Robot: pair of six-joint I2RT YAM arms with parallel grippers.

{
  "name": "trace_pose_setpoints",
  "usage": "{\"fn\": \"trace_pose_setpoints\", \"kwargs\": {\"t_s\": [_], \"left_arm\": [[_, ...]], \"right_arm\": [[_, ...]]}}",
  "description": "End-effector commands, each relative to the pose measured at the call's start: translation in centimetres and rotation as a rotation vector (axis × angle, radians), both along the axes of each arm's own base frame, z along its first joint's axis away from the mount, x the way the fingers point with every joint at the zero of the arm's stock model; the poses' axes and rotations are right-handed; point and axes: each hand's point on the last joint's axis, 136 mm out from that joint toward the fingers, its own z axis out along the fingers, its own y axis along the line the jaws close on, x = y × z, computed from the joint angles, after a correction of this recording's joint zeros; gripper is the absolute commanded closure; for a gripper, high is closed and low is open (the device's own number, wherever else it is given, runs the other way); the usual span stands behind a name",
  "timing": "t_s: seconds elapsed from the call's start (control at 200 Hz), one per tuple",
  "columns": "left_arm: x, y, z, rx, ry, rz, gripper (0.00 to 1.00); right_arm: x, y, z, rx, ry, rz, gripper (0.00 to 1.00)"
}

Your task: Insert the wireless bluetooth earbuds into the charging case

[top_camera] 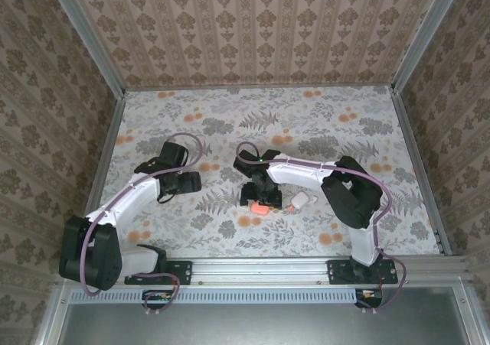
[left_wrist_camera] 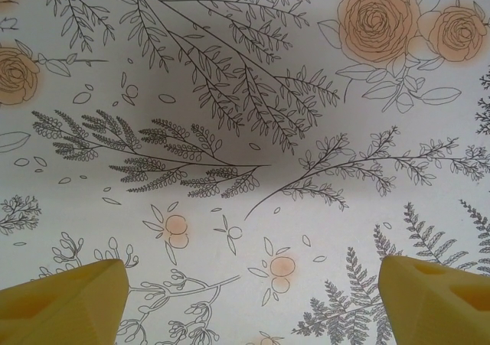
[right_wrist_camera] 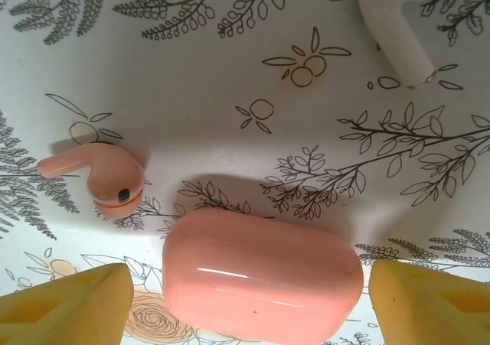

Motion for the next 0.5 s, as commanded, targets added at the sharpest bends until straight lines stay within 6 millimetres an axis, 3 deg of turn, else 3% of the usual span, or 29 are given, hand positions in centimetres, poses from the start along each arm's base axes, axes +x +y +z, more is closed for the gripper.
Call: {"fn": "trace_pose_setpoints", "kwargs": {"t_s": [0.0, 0.265, 0.495], "left_arm": [[-0.7, -0.1, 0.0, -0.013, 0.013, 0.013, 0.14], [-0.7, -0.1, -0.1, -0.015, 0.012, 0.013, 0.15], [-0.7, -0.4, 0.1, -0.028, 0.000, 0.000, 0.16]], "right_arm": [[-0.6, -0.5, -0.3, -0.050, 0.022, 0.032, 0.19], [-0.9, -0.8, -1.3, -0.099, 0.026, 0.051, 0.26], [-0.3, -1.2, -1.0, -0.110, -0.032, 0.062, 0.43]]}}
